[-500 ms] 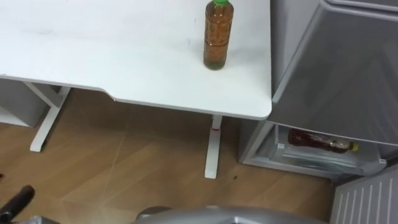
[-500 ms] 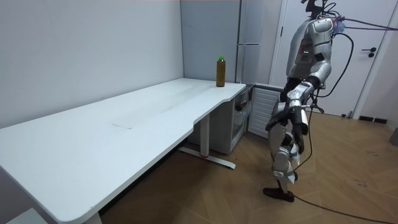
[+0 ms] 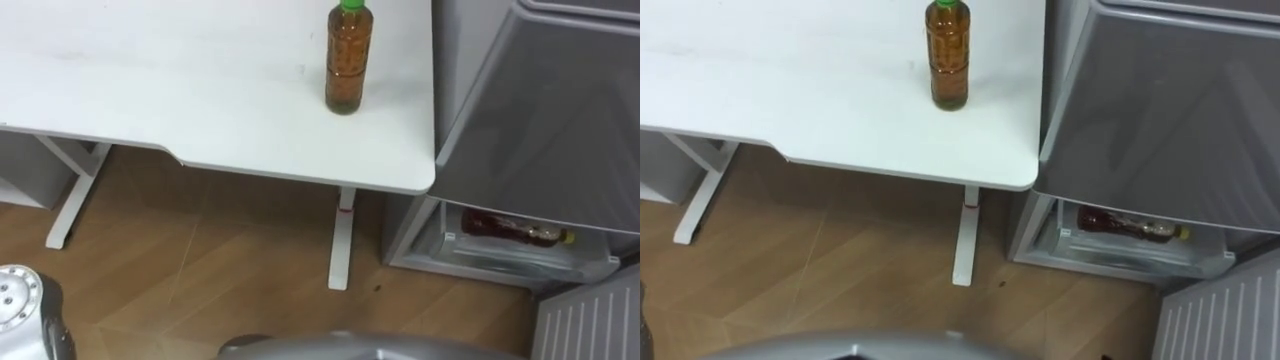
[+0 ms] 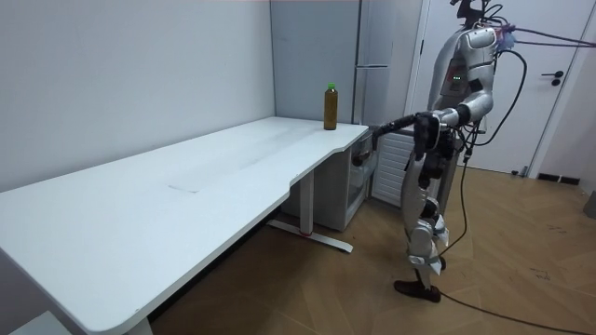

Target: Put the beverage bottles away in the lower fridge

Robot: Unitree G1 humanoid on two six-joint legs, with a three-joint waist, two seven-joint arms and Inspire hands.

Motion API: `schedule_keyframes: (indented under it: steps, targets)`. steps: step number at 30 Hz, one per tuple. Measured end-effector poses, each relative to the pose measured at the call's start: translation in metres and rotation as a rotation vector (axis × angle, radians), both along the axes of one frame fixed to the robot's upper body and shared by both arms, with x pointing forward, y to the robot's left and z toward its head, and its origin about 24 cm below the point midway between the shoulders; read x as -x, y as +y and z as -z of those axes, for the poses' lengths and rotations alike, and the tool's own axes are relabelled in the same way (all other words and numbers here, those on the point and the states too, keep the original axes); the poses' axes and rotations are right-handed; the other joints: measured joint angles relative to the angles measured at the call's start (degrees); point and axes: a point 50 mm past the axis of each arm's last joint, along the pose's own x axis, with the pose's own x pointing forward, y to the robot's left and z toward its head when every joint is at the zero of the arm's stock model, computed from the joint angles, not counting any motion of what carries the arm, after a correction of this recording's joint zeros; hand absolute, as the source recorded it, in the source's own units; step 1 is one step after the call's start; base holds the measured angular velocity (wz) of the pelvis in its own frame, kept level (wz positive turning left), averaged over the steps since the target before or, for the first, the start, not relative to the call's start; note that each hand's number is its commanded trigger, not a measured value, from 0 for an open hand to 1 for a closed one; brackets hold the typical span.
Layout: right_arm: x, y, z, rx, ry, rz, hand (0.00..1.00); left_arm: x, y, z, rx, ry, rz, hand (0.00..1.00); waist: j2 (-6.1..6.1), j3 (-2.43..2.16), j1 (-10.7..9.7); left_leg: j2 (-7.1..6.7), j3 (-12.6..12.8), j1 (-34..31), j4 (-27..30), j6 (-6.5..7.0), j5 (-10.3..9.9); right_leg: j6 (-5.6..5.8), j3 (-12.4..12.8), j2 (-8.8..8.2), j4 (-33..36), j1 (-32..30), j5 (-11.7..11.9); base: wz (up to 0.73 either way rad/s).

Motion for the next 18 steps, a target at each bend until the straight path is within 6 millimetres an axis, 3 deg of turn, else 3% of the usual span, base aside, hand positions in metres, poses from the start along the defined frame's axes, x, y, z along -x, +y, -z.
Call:
schedule_keyframes:
  steps: [6,18]
  targets:
    - [-0.001,0.001,0.000,-0.040,-0.021,-0.002,0.00,-0.011,-0.009,-0.021,-0.105,-0.022,0.111,0.00,0.02,0.02,-1.32,-0.07,-0.65,-0.59,0.12,-0.01,-0.02,0.00,-0.07,0.04,-0.02,0.21,0.00,0.03]
    - [-0.011,0.002,0.001,-0.081,-0.060,-0.011,0.00,-0.054,-0.061,-0.053,-0.173,-0.128,0.585,0.00,0.13,0.44,-4.20,-0.17,-1.49,-1.35,0.79,-0.11,0.09,0.00,0.16,0.26,-0.89,0.51,0.00,0.04]
